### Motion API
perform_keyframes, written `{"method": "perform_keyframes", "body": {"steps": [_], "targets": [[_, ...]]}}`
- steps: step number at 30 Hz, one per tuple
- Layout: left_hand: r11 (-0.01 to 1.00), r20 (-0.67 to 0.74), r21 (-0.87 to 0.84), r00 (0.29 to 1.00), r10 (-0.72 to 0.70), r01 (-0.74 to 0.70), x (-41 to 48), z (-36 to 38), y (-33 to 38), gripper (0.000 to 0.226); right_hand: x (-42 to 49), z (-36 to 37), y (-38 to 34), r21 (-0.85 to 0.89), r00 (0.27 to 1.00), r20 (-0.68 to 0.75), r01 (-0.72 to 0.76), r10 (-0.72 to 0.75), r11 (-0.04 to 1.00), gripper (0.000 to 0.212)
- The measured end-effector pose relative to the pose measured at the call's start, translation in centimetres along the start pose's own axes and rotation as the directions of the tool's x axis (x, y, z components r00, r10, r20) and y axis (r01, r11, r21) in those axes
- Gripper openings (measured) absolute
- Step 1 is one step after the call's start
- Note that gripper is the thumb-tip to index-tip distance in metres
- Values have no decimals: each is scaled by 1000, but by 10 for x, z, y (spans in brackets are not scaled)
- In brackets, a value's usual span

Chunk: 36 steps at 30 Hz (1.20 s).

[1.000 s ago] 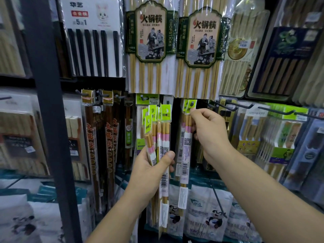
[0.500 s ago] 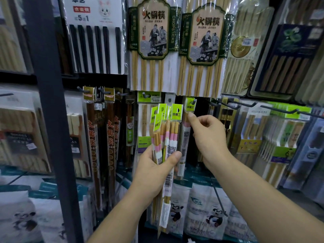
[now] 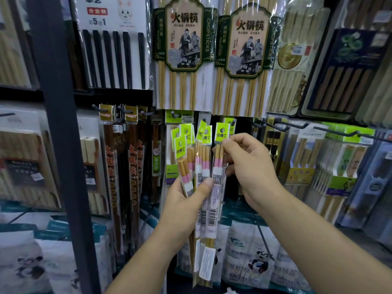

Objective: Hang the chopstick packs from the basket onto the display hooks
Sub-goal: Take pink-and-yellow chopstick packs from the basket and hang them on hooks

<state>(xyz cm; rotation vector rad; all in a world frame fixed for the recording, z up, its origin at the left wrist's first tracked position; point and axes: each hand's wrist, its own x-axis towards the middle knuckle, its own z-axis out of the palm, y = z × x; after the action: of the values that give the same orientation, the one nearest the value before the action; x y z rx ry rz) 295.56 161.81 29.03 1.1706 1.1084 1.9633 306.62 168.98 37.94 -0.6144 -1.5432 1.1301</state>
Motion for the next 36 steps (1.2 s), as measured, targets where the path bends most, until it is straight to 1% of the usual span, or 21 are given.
{"method": "perform_keyframes", "body": {"steps": [2,4,5,7,10,11,13,14,18,23,26,28,31,34,36], "targets": [[1000,-24,-12,1000,-19,18,1,-2,0,15,2,-2,-1,28,1000,-24,0,0,1000,15],[999,-47,-31,999,-22,21,1,-5,0,5,5,-5,-3,27,997,-68,38,-36,999,16],[999,-59,-27,998,-23,22,1,-7,0,4,7,-6,-4,31,995,-85,51,-48,998,16],[1000,-68,-12,997,-25,25,1,-9,0,7,10,-8,-6,43,992,-111,58,-53,997,18],[1000,-69,19,998,-11,13,1,-9,-1,17,16,-9,-5,40,989,-138,57,-51,998,21],[1000,-66,30,998,-6,8,1,-9,-1,15,17,-9,-5,37,988,-145,55,-49,998,22],[999,-57,49,998,6,-3,1,-8,-1,4,19,-8,-4,36,988,-150,52,-46,998,25],[999,-54,54,999,9,-7,1,-7,-1,4,20,-8,-4,39,988,-146,52,-46,998,26],[999,-60,40,998,-2,4,-1,-4,0,10,24,-4,-2,12,986,-159,44,-42,999,28],[1000,-69,23,998,-10,11,-1,-2,2,8,33,1,11,-29,979,-203,-35,28,999,27],[998,-63,57,998,20,-16,-1,-1,2,13,40,4,18,-58,971,-240,-21,7,998,30],[999,-62,47,998,16,-13,-2,-1,1,16,44,6,22,-71,966,-258,-15,-4,997,31],[999,-73,52,997,8,-4,-2,-1,0,18,46,6,26,-76,957,-291,-35,12,996,25],[997,-76,72,997,19,-13,-2,-3,0,16,37,5,27,-129,946,-326,-41,-3,991,21],[996,-76,87,997,26,-20,-2,-3,0,15,25,3,25,-137,960,-279,-21,-18,990,22]]}}
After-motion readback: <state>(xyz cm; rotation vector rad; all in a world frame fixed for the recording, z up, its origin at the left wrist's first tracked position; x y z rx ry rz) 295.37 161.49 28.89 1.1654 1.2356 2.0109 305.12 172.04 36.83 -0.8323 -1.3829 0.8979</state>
